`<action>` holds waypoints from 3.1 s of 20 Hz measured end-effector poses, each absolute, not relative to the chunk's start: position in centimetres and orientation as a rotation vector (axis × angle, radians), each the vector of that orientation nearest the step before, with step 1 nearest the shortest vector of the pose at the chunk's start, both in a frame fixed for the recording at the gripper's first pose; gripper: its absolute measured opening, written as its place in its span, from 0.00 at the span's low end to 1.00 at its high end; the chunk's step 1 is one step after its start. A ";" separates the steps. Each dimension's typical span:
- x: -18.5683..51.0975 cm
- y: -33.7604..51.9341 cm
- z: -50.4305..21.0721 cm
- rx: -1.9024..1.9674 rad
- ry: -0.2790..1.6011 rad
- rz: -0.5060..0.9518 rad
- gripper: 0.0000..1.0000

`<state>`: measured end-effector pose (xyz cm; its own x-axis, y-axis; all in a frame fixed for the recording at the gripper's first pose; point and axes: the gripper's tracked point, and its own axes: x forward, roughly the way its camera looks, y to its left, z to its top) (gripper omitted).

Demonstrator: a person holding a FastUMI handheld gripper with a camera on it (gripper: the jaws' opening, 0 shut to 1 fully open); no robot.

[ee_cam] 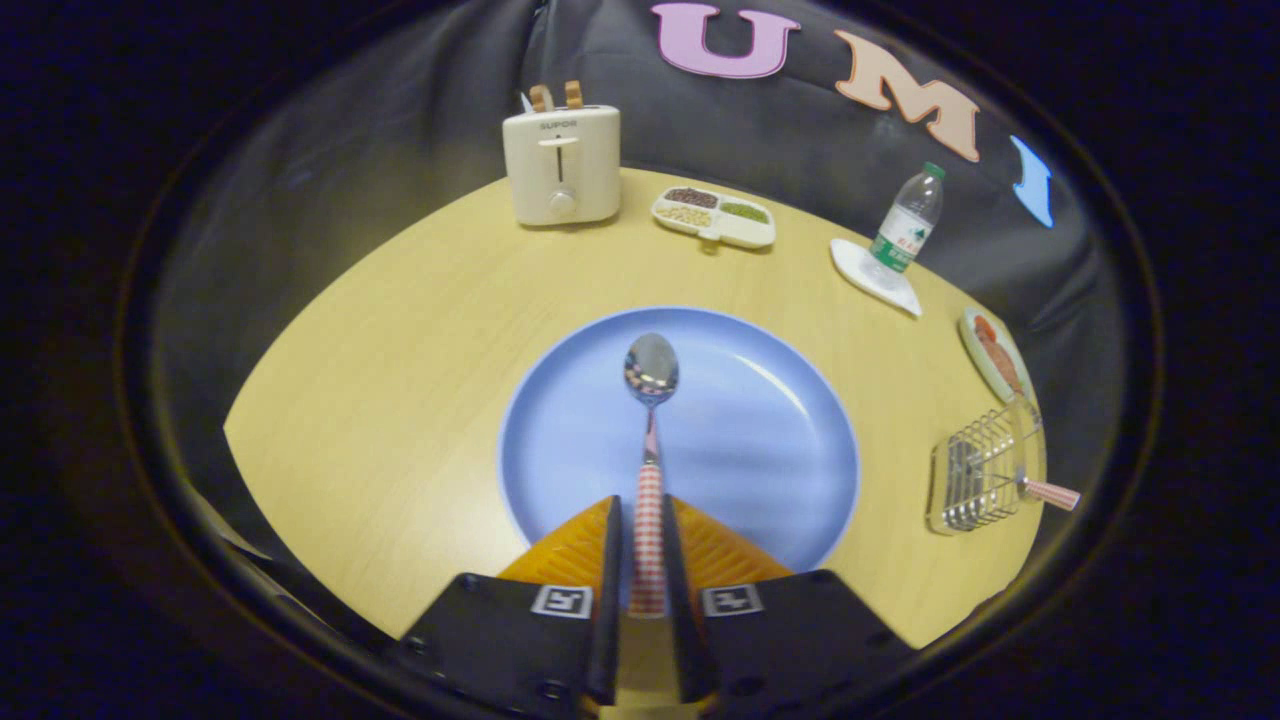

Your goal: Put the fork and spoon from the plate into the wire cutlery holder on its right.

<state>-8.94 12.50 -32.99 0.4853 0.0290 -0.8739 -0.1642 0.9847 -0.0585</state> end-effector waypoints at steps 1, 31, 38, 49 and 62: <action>-9.2 12.7 -33.2 -0.130 1.077 0.126 0.19; -7.9 -4.1 -20.8 -0.177 1.148 0.209 0.10; -7.4 -10.9 -18.0 -0.247 1.179 0.212 0.10; -10.0 -17.9 -18.4 -0.324 1.400 0.293 0.11; -10.2 -18.9 -21.6 -0.423 1.659 0.402 0.11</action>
<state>-10.20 -18.90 -21.58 -0.1182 -0.0448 -0.9920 -0.4937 0.8694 0.0196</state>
